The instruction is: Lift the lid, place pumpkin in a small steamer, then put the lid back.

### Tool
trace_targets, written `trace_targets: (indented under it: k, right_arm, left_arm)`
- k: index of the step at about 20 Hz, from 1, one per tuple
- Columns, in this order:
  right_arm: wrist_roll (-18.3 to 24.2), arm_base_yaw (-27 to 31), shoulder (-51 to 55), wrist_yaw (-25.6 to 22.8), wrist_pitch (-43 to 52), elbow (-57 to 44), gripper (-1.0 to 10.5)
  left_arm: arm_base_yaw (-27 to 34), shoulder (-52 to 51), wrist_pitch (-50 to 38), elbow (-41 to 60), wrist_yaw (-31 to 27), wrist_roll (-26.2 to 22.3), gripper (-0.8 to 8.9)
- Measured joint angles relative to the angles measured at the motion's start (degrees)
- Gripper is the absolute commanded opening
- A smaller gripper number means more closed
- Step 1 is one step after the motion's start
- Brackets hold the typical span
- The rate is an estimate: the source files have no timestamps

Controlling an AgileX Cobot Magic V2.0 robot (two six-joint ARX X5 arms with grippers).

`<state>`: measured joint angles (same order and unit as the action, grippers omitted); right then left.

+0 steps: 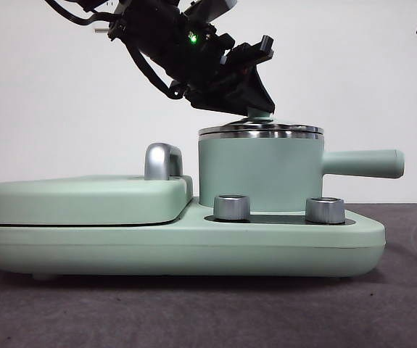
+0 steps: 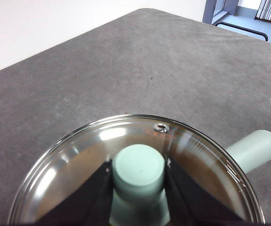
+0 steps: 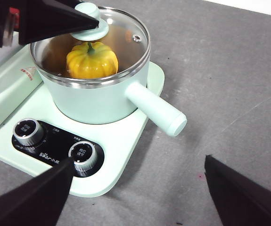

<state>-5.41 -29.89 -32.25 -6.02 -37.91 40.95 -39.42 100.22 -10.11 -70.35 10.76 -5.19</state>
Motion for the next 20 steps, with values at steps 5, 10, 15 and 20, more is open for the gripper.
trace_targets:
  k: [5, 10, 15, 20]
  right_arm:
    - [0.0, 0.0, 0.0, 0.0, 0.0, 0.0, 4.3]
    - [0.0, 0.0, 0.0, 0.0, 1.9, 0.0, 4.3]
    - [0.0, 0.0, -1.8, 3.7, 2.2, 0.0, 4.3]
    - [0.0, 0.0, -9.6, 9.3, 4.0, 0.0, 4.3]
  left_arm:
    - [0.0, -0.3, 2.4, 0.1, -0.1, -0.1, 3.17]
    - [0.2, -6.7, 14.2, 0.3, -0.1, -0.1, 3.12]
    - [3.0, -17.0, 27.7, 0.3, 0.0, 5.1, 3.03]
    - [7.6, -24.5, 36.7, 3.6, -0.1, 11.4, 3.03]
